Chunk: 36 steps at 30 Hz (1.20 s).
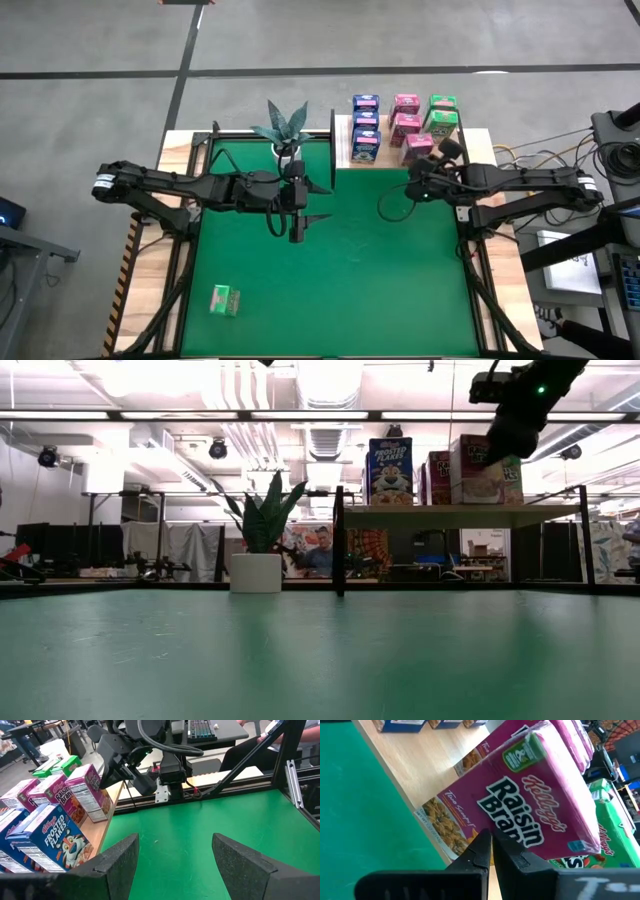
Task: Stack cereal on shelf
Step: Put the pink cereal box on the shelf aligned with the other pink cereal boxes
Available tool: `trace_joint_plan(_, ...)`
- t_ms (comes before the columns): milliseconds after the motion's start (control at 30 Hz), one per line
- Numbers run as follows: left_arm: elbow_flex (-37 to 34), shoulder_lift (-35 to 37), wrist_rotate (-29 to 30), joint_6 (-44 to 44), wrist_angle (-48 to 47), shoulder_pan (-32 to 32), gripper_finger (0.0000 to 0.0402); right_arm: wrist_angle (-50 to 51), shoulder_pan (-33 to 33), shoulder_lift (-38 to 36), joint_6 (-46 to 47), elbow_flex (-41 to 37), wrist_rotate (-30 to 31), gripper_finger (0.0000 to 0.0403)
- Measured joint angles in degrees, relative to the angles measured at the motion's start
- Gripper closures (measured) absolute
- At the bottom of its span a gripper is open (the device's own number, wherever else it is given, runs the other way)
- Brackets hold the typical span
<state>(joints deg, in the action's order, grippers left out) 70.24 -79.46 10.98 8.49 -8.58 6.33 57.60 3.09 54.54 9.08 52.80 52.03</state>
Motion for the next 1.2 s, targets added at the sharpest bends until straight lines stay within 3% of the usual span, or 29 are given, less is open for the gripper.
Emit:
trace_joint_plan(733,0.00,0.00,0.00,0.22,0.00,0.00,0.0167,-4.50,-0.07,-0.22,-3.45,0.38,-0.29,0.0394)
trace_joint_plan(933,-0.53,0.02,0.00,0.42,0.09,0.02,0.0167,3.90,-0.07,-2.44,3.89,5.53,-12.63,0.0394)
trace_joint_plan(1200,-3.20,0.02,-0.01,2.08,3.58,0.02,0.0167,19.89,2.46,-5.61,20.44,15.65,-14.98,0.0394)
